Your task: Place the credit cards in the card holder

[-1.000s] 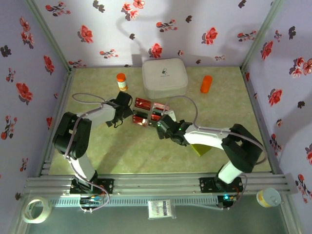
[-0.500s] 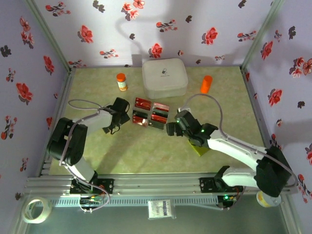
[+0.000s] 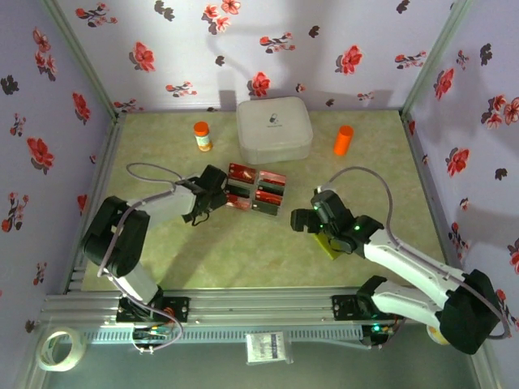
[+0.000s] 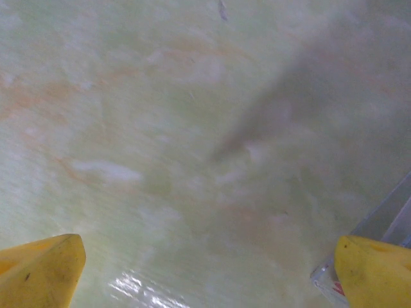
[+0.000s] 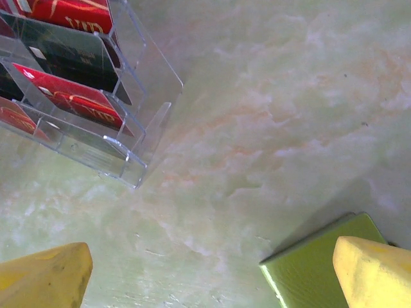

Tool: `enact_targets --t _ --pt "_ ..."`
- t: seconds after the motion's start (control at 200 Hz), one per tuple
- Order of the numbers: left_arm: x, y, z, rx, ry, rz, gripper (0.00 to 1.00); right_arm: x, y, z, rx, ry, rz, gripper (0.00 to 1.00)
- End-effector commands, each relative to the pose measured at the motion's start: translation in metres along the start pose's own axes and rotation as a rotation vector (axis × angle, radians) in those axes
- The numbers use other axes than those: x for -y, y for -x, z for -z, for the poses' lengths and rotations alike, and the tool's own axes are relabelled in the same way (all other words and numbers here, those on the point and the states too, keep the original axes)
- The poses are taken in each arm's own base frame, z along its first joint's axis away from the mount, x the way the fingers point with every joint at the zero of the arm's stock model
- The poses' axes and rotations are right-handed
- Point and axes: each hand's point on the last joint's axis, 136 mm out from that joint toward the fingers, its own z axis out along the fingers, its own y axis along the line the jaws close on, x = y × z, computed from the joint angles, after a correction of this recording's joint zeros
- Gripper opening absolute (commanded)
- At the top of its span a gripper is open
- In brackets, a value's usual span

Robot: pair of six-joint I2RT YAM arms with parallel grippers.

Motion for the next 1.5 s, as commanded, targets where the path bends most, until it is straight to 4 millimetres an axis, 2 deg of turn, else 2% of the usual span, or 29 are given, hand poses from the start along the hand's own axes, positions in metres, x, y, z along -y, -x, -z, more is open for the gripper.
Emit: enact_targets --t 0.0,0.22,0.48,0.55,0.665,0.745,0.815,1.075,1.25,1.495 --pt "0.007 -0.009 0.007 -0.002 0.007 -0.003 1.00 0.009 -0.009 0.003 -0.034 0.003 -0.048 0.97" --pt "0.012 -0.029 0.019 0.001 -0.029 0.004 1.00 0.023 -0.014 0.011 -0.068 0.011 -0.172 0.96" --pt "-0.022 -0.030 0.044 0.055 -0.063 0.029 1.00 0.049 -0.046 0.026 -0.094 -0.012 -0.449 0.95" --pt "-0.031 -0.028 0.053 0.078 -0.083 0.024 1.00 0.057 -0.054 0.031 -0.091 -0.025 -0.507 0.91" --pt "-0.037 -0.022 0.069 0.119 -0.139 0.015 1.00 0.071 -0.067 0.037 -0.073 -0.049 -0.600 0.79" --pt "-0.037 -0.019 0.077 0.141 -0.186 0.014 1.00 0.081 -0.077 0.040 -0.052 -0.066 -0.661 0.68" --pt "-0.035 -0.016 0.083 0.155 -0.217 0.014 1.00 0.086 -0.085 0.039 -0.035 -0.058 -0.718 0.62" --pt "-0.007 -0.006 0.098 0.157 -0.305 -0.057 1.00 0.095 -0.110 0.023 -0.033 -0.034 -0.861 0.37" --pt "0.002 -0.008 0.096 0.137 -0.318 -0.087 1.00 0.099 -0.115 0.016 -0.025 -0.043 -0.891 0.36" --pt "0.001 -0.013 0.092 0.125 -0.324 -0.075 1.00 0.101 -0.116 0.008 -0.019 -0.040 -0.909 0.35"
